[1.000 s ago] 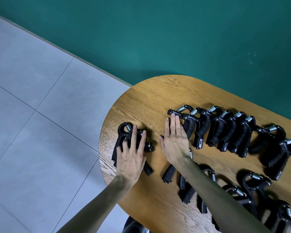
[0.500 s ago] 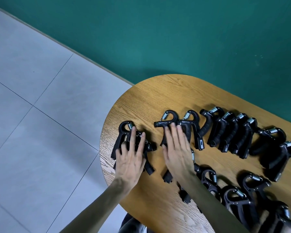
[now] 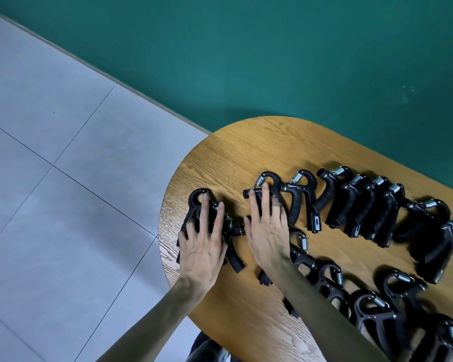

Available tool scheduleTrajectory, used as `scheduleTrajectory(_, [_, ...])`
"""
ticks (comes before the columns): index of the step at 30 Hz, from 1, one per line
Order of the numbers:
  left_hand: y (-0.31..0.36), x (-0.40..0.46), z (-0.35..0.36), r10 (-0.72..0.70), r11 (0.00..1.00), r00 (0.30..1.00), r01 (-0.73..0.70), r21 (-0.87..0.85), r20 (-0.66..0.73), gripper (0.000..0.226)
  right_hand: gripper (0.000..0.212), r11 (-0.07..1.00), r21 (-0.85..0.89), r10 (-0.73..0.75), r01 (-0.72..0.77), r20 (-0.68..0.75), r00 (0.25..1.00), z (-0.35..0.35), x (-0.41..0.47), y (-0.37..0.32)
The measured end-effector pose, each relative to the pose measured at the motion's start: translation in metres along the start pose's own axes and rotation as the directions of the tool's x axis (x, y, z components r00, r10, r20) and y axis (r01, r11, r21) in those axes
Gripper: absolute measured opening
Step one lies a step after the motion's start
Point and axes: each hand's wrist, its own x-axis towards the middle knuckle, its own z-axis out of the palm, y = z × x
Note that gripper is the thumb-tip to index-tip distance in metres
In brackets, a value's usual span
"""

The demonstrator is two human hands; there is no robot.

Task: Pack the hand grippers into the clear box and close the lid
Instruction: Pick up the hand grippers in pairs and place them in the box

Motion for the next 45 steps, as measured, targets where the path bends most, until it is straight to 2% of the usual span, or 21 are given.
scheduleTrajectory(5, [-0.007, -0.004, -0.006, -0.002, 1.000, 0.999, 0.001, 0.017, 0.050, 0.083, 0.072, 0.997, 0.014, 0.076, -0.076, -0.032, 0.997, -0.001, 0.009, 0.002])
scheduleTrajectory(10, [-0.007, -0.007, -0.004, -0.016, 1.000, 0.999, 0.016, 0.000, 0.037, 0.089, 0.073, 0.999, -0.046, -0.007, 0.007, -0.010, 1.000, 0.001, 0.014, 0.006])
scheduleTrajectory(13, [-0.008, -0.008, -0.003, -0.015, 1.000, 0.999, 0.014, 0.005, 0.035, 0.092, 0.072, 0.998, -0.065, 0.009, -0.011, -0.026, 1.000, -0.001, 0.025, 0.003])
scheduleTrajectory(17, [-0.009, -0.007, -0.002, -0.021, 1.000, 0.999, 0.021, 0.004, 0.039, 0.094, 0.091, 0.984, -0.177, -0.020, 0.015, -0.027, 0.999, -0.004, 0.037, 0.006])
scheduleTrajectory(19, [-0.010, -0.007, -0.002, -0.027, 1.000, 0.999, 0.027, 0.000, 0.034, 0.094, 0.092, 0.978, -0.205, -0.043, 0.036, -0.026, 0.999, -0.005, 0.037, 0.007])
scheduleTrajectory(30, [-0.010, -0.010, -0.035, -0.009, 0.999, 0.999, 0.008, 0.031, 0.045, 0.087, 0.110, 0.995, -0.059, -0.081, 0.078, -0.053, 0.995, -0.027, 0.005, -0.015])
scheduleTrajectory(33, [-0.012, -0.014, -0.045, -0.012, 0.999, 1.000, 0.011, 0.049, 0.014, 0.085, 0.105, 0.999, -0.020, -0.047, 0.045, -0.082, 0.996, -0.043, -0.010, -0.017])
scheduleTrajectory(38, [-0.006, -0.032, -0.065, 0.027, 0.996, 0.999, -0.024, 0.081, -0.031, 0.080, 0.084, 0.998, 0.067, 0.025, -0.015, -0.154, 0.988, -0.081, -0.055, -0.015])
scheduleTrajectory(42, [0.006, -0.053, -0.087, 0.062, 0.998, 0.995, -0.060, 0.035, -0.077, 0.080, 0.080, 0.992, 0.126, 0.054, -0.028, -0.207, 0.977, -0.108, -0.102, -0.012])
scheduleTrajectory(45, [0.018, -0.071, -0.106, 0.108, 0.993, 0.993, -0.106, 0.046, -0.039, 0.087, 0.078, 0.991, 0.129, 0.075, -0.045, -0.238, 0.968, -0.125, -0.133, -0.009])
